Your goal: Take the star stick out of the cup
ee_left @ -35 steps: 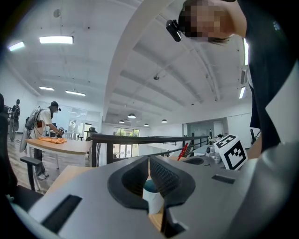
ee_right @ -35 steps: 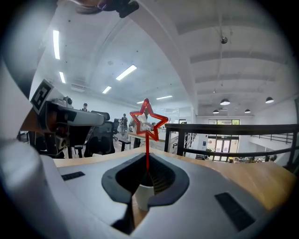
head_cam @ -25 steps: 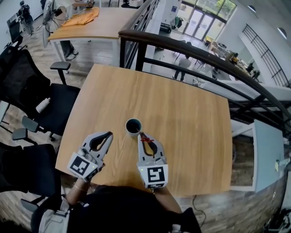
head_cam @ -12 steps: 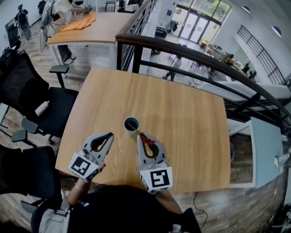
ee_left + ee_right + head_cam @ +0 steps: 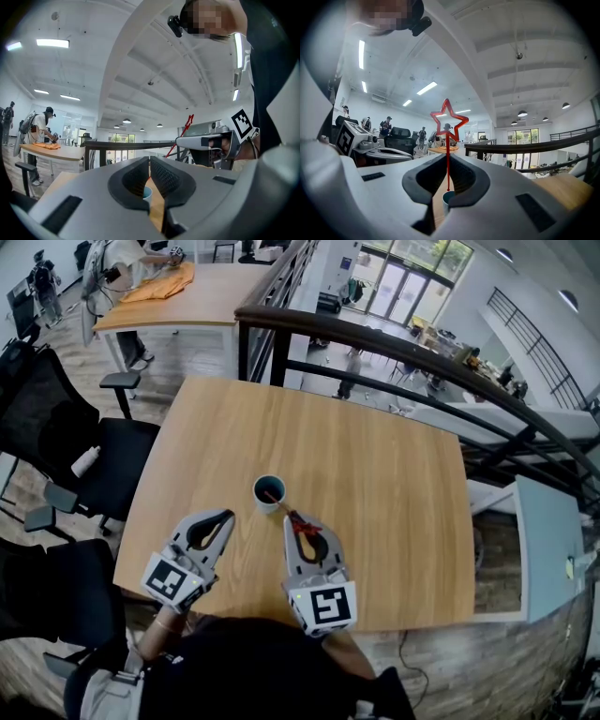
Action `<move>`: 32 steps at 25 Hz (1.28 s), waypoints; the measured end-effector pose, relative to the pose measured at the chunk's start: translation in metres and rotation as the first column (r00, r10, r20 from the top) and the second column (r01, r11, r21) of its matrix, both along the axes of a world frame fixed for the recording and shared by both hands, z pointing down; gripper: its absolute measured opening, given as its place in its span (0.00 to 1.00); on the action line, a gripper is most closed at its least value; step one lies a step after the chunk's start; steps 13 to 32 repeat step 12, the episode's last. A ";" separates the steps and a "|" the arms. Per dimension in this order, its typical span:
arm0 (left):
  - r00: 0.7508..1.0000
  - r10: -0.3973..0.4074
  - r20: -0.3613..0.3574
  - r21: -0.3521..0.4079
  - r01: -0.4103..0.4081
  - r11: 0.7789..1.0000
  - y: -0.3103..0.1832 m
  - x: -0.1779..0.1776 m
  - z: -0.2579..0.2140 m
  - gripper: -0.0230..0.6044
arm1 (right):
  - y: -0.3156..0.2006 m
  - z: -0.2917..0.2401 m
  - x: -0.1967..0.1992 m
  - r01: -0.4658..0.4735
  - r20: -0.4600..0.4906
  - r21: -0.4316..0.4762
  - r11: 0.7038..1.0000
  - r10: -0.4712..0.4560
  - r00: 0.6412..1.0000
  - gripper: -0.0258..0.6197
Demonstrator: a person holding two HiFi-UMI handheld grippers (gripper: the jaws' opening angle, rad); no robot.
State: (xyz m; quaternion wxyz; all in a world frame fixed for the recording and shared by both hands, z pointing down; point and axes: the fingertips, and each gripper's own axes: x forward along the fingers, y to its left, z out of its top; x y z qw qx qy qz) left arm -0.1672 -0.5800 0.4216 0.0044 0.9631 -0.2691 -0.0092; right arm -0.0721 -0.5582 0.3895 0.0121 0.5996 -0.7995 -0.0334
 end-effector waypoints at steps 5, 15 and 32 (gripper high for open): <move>1.000 -0.001 0.001 -0.008 0.001 1.000 0.003 0.004 0.000 0.07 | 0.002 -0.001 0.006 -0.007 0.006 -0.001 1.000 0.007 1.000 0.09; 1.000 0.005 -0.001 0.004 -0.005 1.000 0.001 0.003 0.000 0.07 | -0.003 0.005 0.009 -0.015 0.013 -0.016 1.000 0.015 1.000 0.09; 1.000 0.005 -0.001 0.004 -0.005 1.000 0.001 0.003 0.000 0.07 | -0.003 0.005 0.009 -0.015 0.013 -0.016 1.000 0.015 1.000 0.09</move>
